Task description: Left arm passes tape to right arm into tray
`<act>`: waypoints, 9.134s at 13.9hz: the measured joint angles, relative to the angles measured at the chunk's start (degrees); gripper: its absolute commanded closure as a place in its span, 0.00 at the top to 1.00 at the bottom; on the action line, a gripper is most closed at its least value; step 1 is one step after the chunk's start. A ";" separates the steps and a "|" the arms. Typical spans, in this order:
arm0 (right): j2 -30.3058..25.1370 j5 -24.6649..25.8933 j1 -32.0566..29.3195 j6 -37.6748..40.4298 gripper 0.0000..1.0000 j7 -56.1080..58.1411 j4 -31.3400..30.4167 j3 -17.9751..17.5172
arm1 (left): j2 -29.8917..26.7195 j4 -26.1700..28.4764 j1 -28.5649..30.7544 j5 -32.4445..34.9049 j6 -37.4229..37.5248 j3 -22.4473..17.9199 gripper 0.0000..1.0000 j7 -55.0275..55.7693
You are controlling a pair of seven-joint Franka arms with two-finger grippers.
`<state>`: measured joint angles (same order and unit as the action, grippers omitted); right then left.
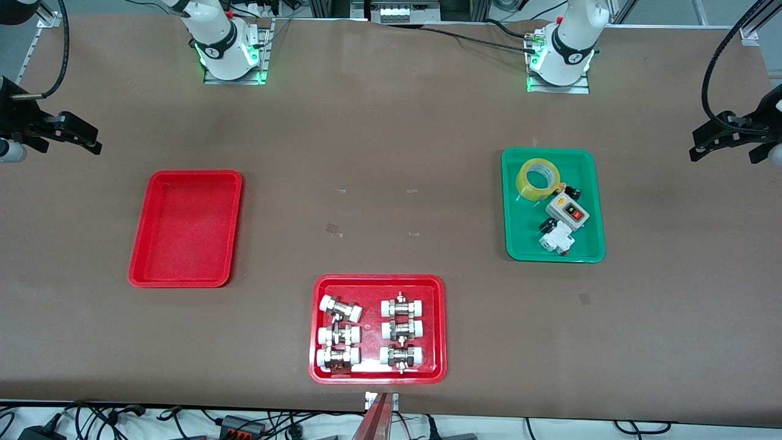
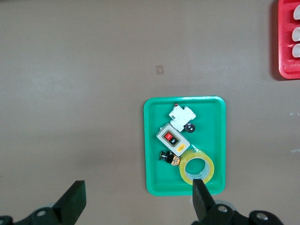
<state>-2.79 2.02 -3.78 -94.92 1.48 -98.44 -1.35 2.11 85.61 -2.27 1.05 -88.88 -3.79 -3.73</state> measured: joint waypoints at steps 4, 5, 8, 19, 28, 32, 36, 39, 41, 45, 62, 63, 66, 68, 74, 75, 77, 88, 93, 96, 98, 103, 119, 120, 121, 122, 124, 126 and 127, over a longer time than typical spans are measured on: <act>0.00 0.00 -0.02 0.00 1.00 0.01 -0.03 0.00 | 0.00 0.00 0.00 0.00 0.00 0.00 1.00 0.00; 0.00 0.00 -0.02 0.00 1.00 0.03 -0.03 0.00 | 0.00 0.00 0.00 0.00 0.05 0.00 1.00 0.00; 0.00 0.00 -0.01 -0.15 1.00 0.17 -0.03 -0.05 | 0.25 0.26 0.02 -0.01 1.91 0.00 1.00 0.27; 0.24 0.00 -0.07 -0.69 1.00 0.22 -0.03 -0.07 | 3.04 28.39 -0.02 -5.38 -12.91 2.90 1.00 1.80; 1.24 -0.01 -0.03 -1.09 1.00 0.22 0.15 -0.36 | 6.84 45.36 -0.09 -5.58 -33.19 7.39 1.00 9.79; 1.25 -0.01 -0.03 -1.11 1.00 0.22 0.20 -0.36 | 8.56 49.22 -0.34 -5.58 -39.27 8.80 0.82 11.86; 1.84 -0.01 -0.17 -1.09 1.00 0.22 0.19 -0.35 | 9.87 53.64 -0.35 -5.58 -45.67 8.94 0.40 13.85; 1.93 -0.01 -0.19 -1.11 1.00 0.22 0.19 -0.35 | 9.95 53.89 -0.35 -5.58 -45.79 9.20 0.22 14.28; 1.92 0.00 -0.24 -1.13 1.00 0.22 0.19 -0.35 | 9.94 53.86 -0.36 -5.58 -45.68 9.22 0.13 14.33; 1.92 -0.03 -0.22 -1.12 1.00 0.22 0.21 -0.42 | 9.21 53.52 -0.38 -5.58 -44.94 9.29 0.05 14.36; 6.64 -0.15 2.83 -2.23 1.00 0.62 1.33 -1.46 | 8.11 21.89 -1.58 -17.71 -27.85 31.54 0.02 47.11; 7.76 -0.98 2.87 -2.51 1.00 0.76 1.55 -1.47 | 9.73 18.66 -1.65 -17.75 -27.85 33.67 0.02 50.19; 10.09 -10.50 3.16 -2.68 1.00 1.07 2.32 -1.54 | 12.30 11.49 -1.73 -21.73 -27.85 37.29 0.03 54.72; 11.05 -18.36 3.29 -2.58 1.00 1.12 2.38 -1.62 | 12.63 8.70 -1.61 -25.39 -28.17 37.41 0.03 54.90; 13.77 -45.49 5.28 -2.48 1.00 6.60 2.92 -1.86 | 13.21 7.09 -1.39 -27.36 -28.97 37.40 0.04 54.91; 14.02 -48.04 6.38 -2.48 1.00 7.36 3.69 -1.91 | 13.66 7.10 -1.50 -27.36 -28.97 37.42 0.05 54.91; 15.36 -50.60 9.17 -2.48 1.00 8.12 6.72 -1.99 | 14.73 7.11 -1.91 -27.36 -29.11 37.50 0.05 54.91; 23.85 -62.01 18.84 -7.09 1.00 11.19 11.03 -2.11 | 15.41 6.83 -2.08 -27.36 -29.92 37.51 0.06 54.93; 24.73 -64.12 22.28 -8.73 1.00 11.24 11.17 -2.14 | 15.42 6.79 -2.08 -27.36 -30.11 37.50 0.06 54.96; 24.83 -64.47 22.92 -9.38 1.00 11.24 11.19 -2.13 | 15.42 6.79 -2.08 -27.36 -30.12 37.50 0.06 54.98; 25.00 -64.49 23.05 -9.49 1.00 11.24 11.19 -2.13 | 15.42 6.79 -2.08 -27.36 -30.12 37.50 0.06 54.99; 25.61 -64.52 24.10 -10.76 1.00 11.26 11.20 -2.13 | 15.43 6.79 -2.08 -27.36 -30.12 37.50 0.06 55.03; 25.80 -64.78 24.92 -11.70 0.32 13.22 11.24 -2.11 | 15.54 6.84 -2.07 -27.36 -30.14 37.48 0.13 55.08; 25.80 -64.78 24.92 -11.70 0.32 13.23 11.24 -2.11 | 15.54 6.84 -2.07 -27.36 -30.14 37.48 0.28 55.08; 25.80 -64.78 24.92 -11.70 0.32 13.23 11.24 -2.11 | 15.54 6.84 -2.07 -27.36 -30.14 37.48 0.56 55.08; 25.82 -64.76 24.92 -11.72 0.32 13.25 11.24 -2.11 | 15.53 6.82 -2.07 -27.36 -30.14 37.48 0.75 55.08; 26.01 -64.76 24.92 -11.83 0.32 13.54 11.24 -2.05 | 15.53 6.75 -2.07 -27.36 -30.15 37.49 0.99 55.08; 26.24 -64.76 24.92 -11.94 0.31 14.71 11.24 -1.97 | 15.53 6.75 -2.07 -27.36 -30.15 37.49 1.00 55.08; 26.32 -64.76 24.92 -11.96 0.31 15.11 11.24 -1.92 | 15.53 6.75 -2.07 -27.36 -30.15 37.49 1.00 55.08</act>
<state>23.53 -62.75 21.14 -106.88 16.58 -87.20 -3.27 17.64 92.36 -4.33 -26.31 -119.02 33.69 51.34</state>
